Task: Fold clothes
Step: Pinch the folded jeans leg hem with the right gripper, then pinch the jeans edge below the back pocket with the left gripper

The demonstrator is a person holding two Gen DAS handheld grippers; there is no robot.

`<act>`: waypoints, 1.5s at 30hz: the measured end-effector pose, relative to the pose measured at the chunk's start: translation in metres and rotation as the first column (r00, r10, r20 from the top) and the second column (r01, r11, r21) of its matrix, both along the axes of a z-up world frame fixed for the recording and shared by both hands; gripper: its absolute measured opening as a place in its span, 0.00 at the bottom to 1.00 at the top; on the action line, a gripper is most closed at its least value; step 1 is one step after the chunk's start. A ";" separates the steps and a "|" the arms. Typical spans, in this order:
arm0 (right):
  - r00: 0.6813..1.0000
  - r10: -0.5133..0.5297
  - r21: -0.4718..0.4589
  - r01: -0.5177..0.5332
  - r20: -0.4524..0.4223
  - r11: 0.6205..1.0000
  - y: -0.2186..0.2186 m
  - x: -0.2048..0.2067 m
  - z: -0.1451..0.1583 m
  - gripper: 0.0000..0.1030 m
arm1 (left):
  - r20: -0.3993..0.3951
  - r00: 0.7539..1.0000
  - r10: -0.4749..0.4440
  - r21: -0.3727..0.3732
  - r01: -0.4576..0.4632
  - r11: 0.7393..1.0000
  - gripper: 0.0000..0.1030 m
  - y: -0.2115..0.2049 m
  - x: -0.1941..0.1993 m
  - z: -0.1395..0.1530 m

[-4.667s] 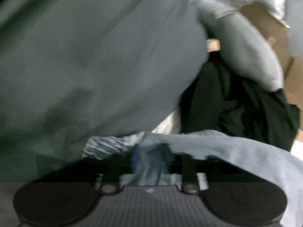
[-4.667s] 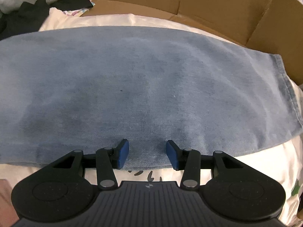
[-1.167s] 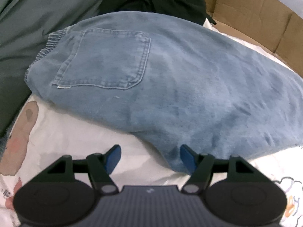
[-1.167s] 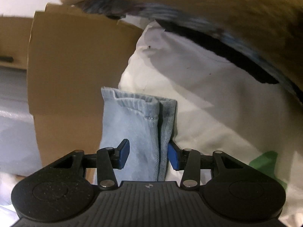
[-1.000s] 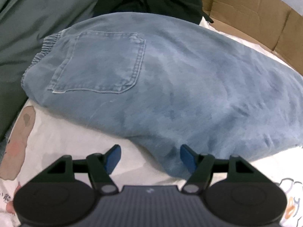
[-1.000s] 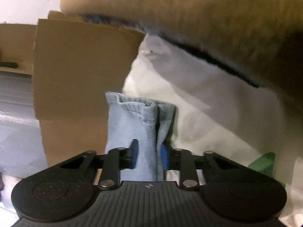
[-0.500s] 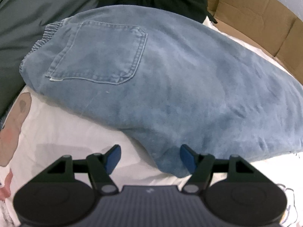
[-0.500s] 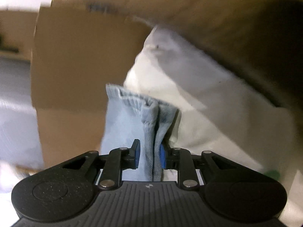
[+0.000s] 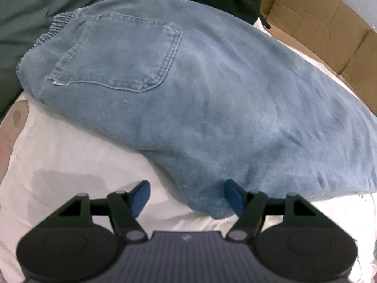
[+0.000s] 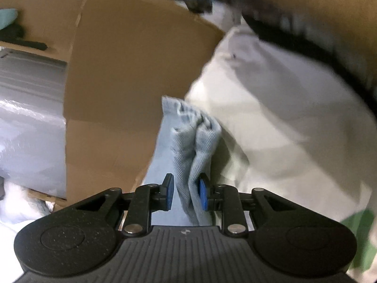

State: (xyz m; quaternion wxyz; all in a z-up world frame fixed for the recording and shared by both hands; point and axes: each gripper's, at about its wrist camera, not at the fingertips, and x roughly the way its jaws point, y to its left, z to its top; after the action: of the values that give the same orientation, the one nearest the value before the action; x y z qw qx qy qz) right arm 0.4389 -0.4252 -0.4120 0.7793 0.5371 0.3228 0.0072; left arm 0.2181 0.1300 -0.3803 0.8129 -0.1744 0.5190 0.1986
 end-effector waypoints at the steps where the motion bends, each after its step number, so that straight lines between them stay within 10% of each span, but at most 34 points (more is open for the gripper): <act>1: 1.000 -0.003 0.010 0.003 -0.013 1.000 0.002 0.000 -0.002 0.23 | 0.001 1.000 -0.001 -0.006 0.001 1.000 0.70 0.001 0.000 0.000; 31: 0.994 -0.082 0.100 0.089 -0.073 0.991 -0.007 -0.022 -0.034 0.07 | 0.014 0.999 0.047 -0.057 -0.046 0.997 0.71 0.006 -0.011 0.000; 45: 0.997 -0.074 0.095 0.074 -0.011 0.993 -0.004 -0.029 0.007 0.05 | 0.113 0.979 0.172 -0.230 -0.142 0.963 0.71 0.022 -0.027 -0.002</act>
State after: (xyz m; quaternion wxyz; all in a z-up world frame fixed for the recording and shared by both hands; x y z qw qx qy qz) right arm 0.4097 -0.4288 -0.4053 0.7513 0.5853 0.3048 -0.0082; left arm 0.1909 0.1524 -0.3827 0.8027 -0.3171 0.4674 0.1916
